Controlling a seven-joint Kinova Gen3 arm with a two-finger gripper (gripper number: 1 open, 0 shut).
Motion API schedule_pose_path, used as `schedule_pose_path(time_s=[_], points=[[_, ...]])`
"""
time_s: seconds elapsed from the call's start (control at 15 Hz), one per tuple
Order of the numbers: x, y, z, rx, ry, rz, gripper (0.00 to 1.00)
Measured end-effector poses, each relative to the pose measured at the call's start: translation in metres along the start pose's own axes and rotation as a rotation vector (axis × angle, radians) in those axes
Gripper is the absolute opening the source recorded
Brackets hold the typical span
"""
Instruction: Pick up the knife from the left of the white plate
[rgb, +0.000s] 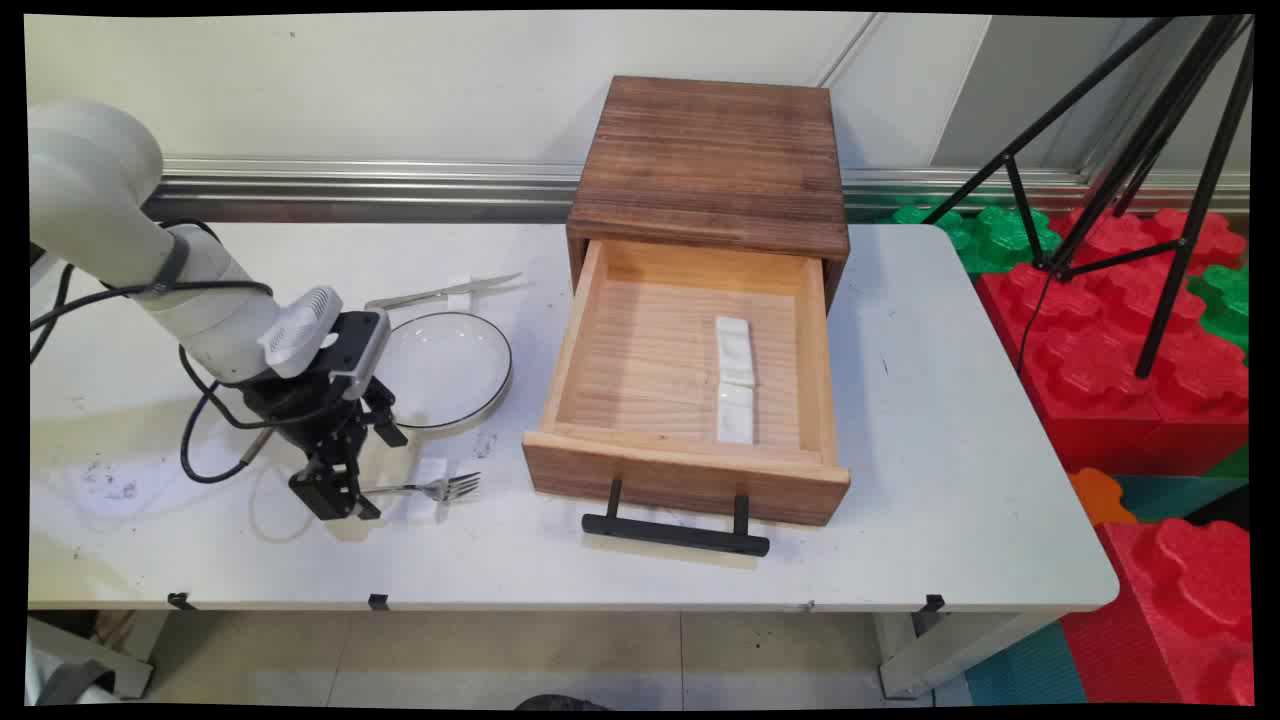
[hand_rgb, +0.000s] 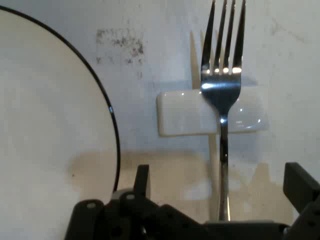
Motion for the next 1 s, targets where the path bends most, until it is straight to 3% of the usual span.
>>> schedule_pose_path(time_s=[0.53,1.0], points=[[0.007,0.001,-0.047,0.024,0.063,0.026,1.00],[0.017,-0.018,-0.092,0.071,0.142,0.040,1.00]])
